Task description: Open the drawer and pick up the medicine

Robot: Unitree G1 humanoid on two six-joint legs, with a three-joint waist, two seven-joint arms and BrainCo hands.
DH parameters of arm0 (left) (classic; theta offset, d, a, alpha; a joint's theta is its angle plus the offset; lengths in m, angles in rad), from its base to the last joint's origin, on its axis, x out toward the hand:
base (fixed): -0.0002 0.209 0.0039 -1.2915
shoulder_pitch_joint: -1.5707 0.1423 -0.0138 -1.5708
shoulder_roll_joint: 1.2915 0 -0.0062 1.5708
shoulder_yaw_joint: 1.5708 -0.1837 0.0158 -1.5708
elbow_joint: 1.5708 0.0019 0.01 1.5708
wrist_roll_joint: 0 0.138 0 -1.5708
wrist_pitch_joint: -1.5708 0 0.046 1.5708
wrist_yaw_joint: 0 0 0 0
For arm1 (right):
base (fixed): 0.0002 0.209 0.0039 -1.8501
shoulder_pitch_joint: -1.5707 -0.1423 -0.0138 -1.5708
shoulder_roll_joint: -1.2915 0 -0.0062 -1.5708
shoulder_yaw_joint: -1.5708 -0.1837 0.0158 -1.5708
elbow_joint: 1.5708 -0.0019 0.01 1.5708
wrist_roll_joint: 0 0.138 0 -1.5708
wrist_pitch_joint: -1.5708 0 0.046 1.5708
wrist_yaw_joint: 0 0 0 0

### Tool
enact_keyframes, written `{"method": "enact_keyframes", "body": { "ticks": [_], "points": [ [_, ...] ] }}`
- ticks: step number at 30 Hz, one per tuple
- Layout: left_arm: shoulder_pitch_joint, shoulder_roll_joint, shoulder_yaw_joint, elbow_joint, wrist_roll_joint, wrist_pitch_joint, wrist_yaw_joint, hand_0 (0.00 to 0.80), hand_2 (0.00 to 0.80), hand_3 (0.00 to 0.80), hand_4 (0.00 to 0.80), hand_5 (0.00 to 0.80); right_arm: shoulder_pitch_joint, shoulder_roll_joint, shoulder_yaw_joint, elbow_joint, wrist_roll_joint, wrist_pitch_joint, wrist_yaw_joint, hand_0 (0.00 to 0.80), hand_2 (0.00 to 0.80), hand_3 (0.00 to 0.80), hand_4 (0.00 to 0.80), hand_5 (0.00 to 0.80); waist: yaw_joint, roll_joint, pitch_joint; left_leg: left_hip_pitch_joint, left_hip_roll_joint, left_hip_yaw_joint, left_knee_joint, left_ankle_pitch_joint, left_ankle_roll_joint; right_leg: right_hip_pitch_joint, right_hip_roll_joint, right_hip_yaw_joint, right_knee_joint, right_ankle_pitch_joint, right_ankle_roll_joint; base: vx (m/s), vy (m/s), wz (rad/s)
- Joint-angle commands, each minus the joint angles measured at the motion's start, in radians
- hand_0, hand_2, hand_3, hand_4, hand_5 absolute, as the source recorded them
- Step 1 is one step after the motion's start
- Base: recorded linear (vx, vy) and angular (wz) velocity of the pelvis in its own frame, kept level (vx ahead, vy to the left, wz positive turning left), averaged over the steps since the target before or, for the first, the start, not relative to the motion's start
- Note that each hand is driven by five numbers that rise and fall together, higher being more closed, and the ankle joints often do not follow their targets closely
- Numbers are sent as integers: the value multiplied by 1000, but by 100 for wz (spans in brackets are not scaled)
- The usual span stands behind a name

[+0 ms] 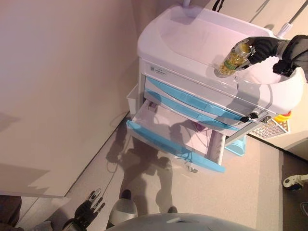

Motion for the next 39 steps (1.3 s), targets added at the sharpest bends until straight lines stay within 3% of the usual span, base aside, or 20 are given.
{"method": "enact_keyframes", "body": {
  "ticks": [1, 16, 39],
  "points": [
    [16, 62, -11, -22, 36, -1, -27, 0, 0, 0, 0, 0, -53, -19, 32, 46, -18, -42, -15, 800, 800, 800, 800, 800, 31, -9, -19, -32, -22, -59, 24, -78, 8, -41, -21, -45, 92, -21, 32, -11, -6, 4],
    [20, 70, -17, -26, 27, 2, -25, 0, 0, 0, 0, 0, -55, -24, 13, 132, -51, -32, -98, 800, 800, 800, 800, 800, 42, 0, -10, -31, -19, -70, 20, -73, 5, -39, -17, -51, 94, -21, 32, 0, -1, 3],
    [45, 94, -13, -20, 21, 8, -21, 0, 0, 0, 0, 0, -172, -62, 79, 280, -81, -38, -175, 800, 800, 800, 800, 800, 63, 16, -10, -38, -21, -87, 27, -69, 6, -38, -16, -63, 101, -29, 26, 33, -14, 1]
  ]
}}
